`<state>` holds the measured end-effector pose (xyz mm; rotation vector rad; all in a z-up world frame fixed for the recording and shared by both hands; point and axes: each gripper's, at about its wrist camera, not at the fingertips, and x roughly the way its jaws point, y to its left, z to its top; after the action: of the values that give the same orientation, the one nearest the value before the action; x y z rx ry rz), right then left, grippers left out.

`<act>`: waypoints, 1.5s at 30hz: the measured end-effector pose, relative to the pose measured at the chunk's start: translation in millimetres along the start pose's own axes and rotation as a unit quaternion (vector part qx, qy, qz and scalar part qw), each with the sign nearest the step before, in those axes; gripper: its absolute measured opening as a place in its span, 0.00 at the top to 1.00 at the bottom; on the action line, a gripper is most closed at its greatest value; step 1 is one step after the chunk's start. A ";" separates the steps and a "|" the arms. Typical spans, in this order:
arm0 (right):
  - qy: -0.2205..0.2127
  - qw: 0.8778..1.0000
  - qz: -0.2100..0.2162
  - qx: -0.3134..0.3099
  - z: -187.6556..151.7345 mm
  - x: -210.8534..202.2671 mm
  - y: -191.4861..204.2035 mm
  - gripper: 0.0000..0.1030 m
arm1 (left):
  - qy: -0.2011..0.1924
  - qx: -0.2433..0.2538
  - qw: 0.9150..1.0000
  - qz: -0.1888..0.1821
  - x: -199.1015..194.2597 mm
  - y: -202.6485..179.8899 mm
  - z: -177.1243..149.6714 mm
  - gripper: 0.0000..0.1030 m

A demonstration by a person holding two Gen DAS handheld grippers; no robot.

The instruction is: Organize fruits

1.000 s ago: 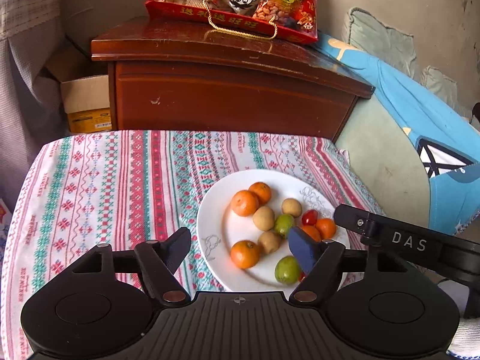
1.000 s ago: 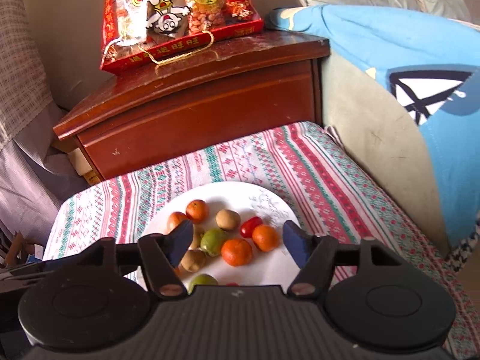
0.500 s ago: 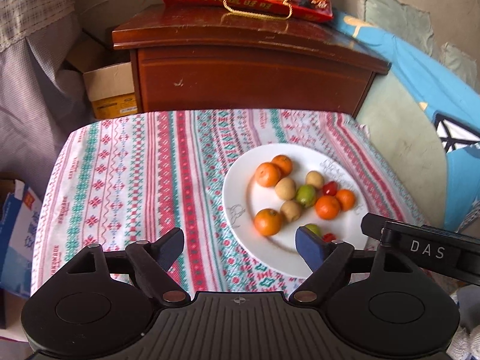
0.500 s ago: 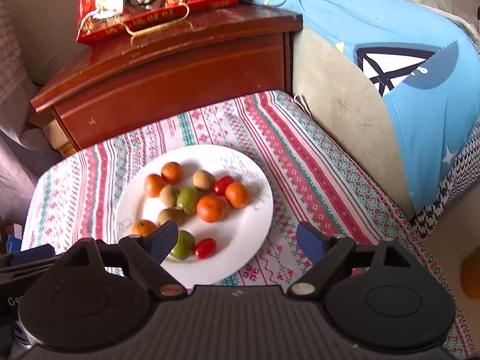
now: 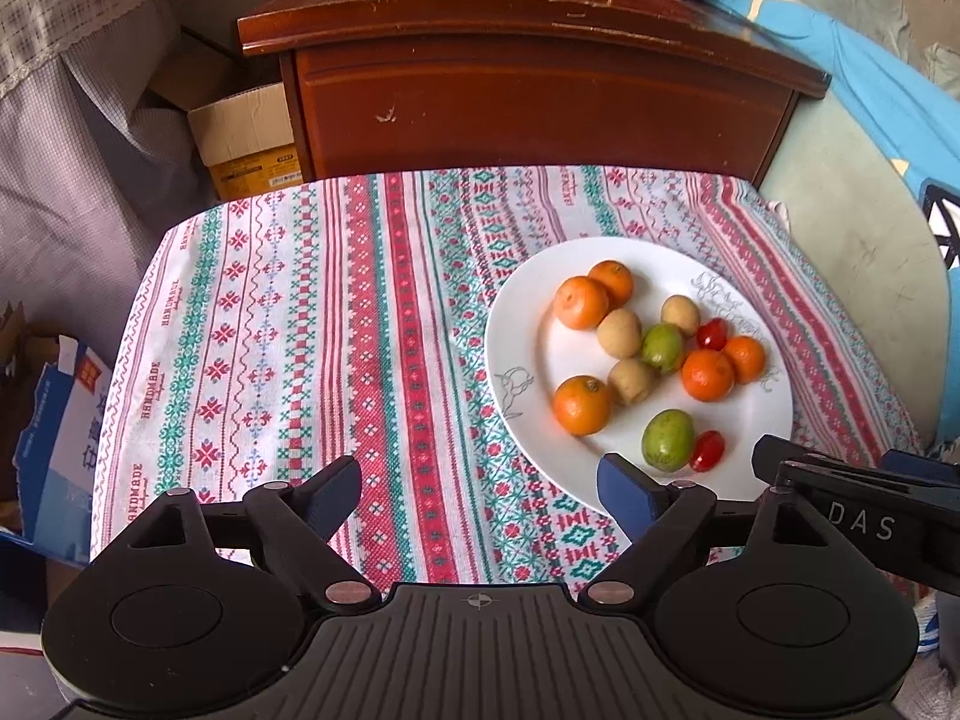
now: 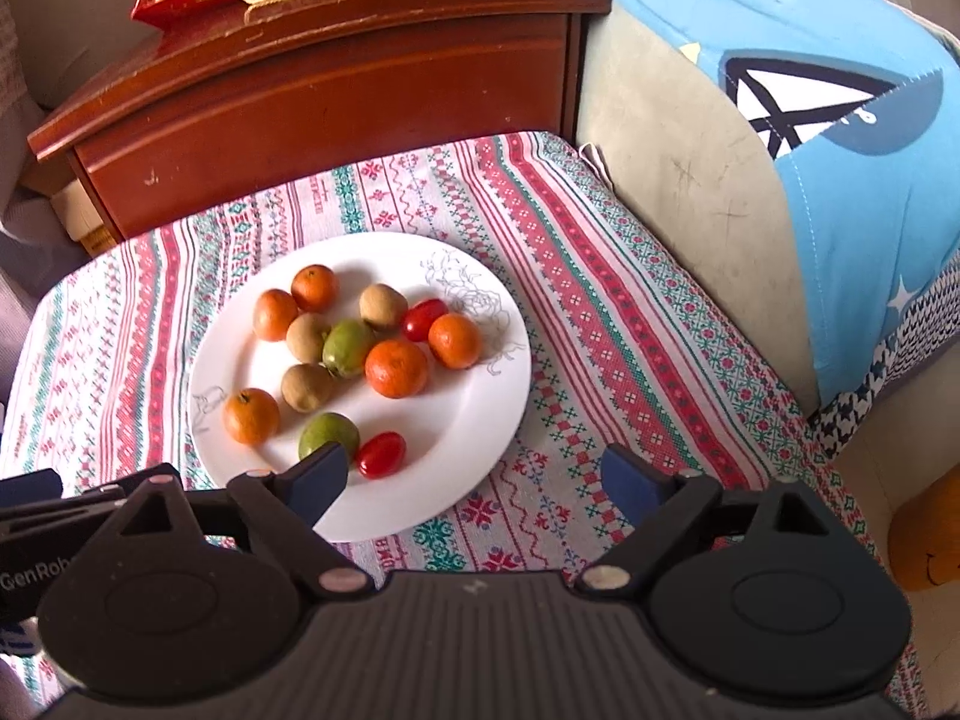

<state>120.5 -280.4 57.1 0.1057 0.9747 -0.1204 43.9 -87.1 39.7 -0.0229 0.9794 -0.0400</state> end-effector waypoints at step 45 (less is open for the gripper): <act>0.032 0.999 -0.006 -0.023 -0.2 16.8 9.7 0.07 | 0.028 0.016 0.997 0.066 16.2 -0.7 1.4 0.10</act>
<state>131.1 -271.6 43.4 0.0616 1.0414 -0.1059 54.1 -88.4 27.1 0.0720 1.0333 0.0655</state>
